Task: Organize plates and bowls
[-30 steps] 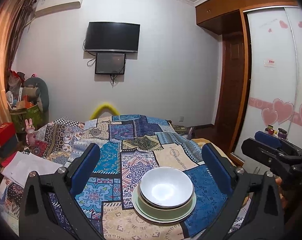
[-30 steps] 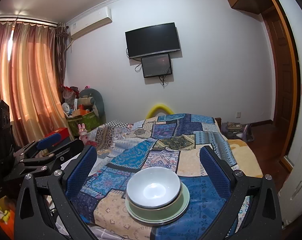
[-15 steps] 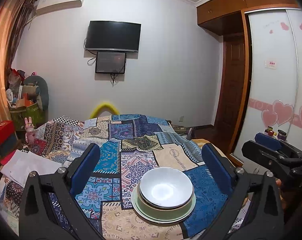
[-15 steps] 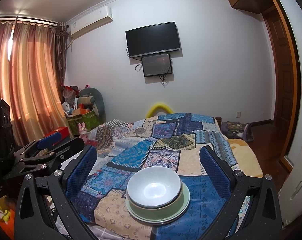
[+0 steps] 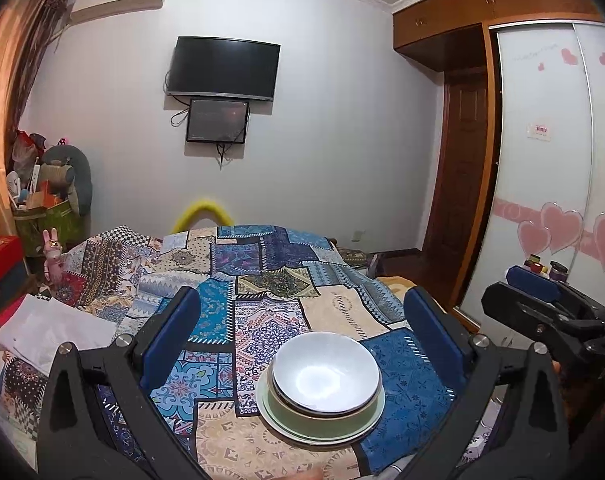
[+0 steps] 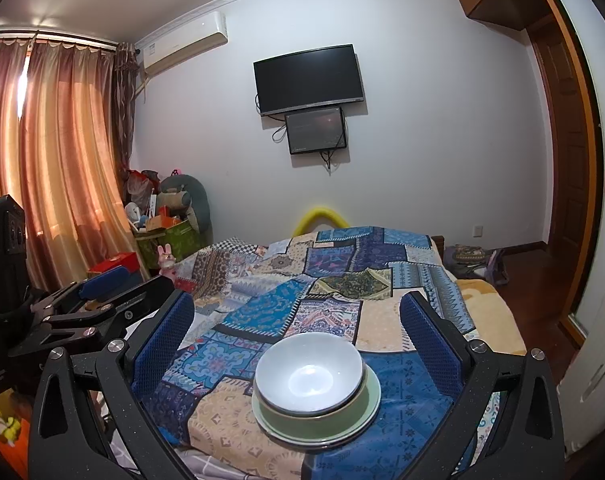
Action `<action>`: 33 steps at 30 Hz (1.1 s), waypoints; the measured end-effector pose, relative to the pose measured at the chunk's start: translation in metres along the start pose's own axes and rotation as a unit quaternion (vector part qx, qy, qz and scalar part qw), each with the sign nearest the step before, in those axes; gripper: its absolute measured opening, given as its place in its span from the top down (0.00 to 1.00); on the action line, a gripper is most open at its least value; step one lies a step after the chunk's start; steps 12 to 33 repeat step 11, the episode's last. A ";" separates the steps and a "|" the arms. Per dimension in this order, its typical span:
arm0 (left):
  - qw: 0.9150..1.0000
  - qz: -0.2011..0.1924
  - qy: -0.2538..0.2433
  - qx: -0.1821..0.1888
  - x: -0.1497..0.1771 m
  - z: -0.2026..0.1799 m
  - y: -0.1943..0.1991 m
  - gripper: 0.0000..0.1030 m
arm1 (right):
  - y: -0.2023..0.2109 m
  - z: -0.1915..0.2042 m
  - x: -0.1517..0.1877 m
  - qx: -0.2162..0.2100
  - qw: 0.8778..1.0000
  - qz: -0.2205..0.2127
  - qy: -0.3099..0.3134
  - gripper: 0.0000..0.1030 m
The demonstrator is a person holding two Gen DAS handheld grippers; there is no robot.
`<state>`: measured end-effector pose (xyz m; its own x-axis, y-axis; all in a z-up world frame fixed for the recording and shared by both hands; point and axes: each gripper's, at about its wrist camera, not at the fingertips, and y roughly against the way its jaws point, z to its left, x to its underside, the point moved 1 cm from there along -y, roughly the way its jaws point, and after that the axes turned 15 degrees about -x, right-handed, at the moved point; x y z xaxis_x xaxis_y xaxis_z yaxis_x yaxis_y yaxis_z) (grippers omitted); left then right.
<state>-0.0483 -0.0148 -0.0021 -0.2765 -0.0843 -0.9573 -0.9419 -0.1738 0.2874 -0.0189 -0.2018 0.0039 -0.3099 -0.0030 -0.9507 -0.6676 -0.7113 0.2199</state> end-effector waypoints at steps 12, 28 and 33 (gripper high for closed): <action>1.000 0.006 0.007 -0.004 0.000 0.001 -0.003 0.00 | -0.003 -0.001 0.001 -0.001 1.000 0.005 0.001 0.00; 1.000 0.006 0.007 -0.004 0.000 0.001 -0.003 0.00 | -0.003 -0.001 0.001 -0.001 1.000 0.005 0.001 0.00; 1.000 0.006 0.007 -0.004 0.000 0.001 -0.003 0.00 | -0.003 -0.001 0.001 -0.001 1.000 0.005 0.001 0.00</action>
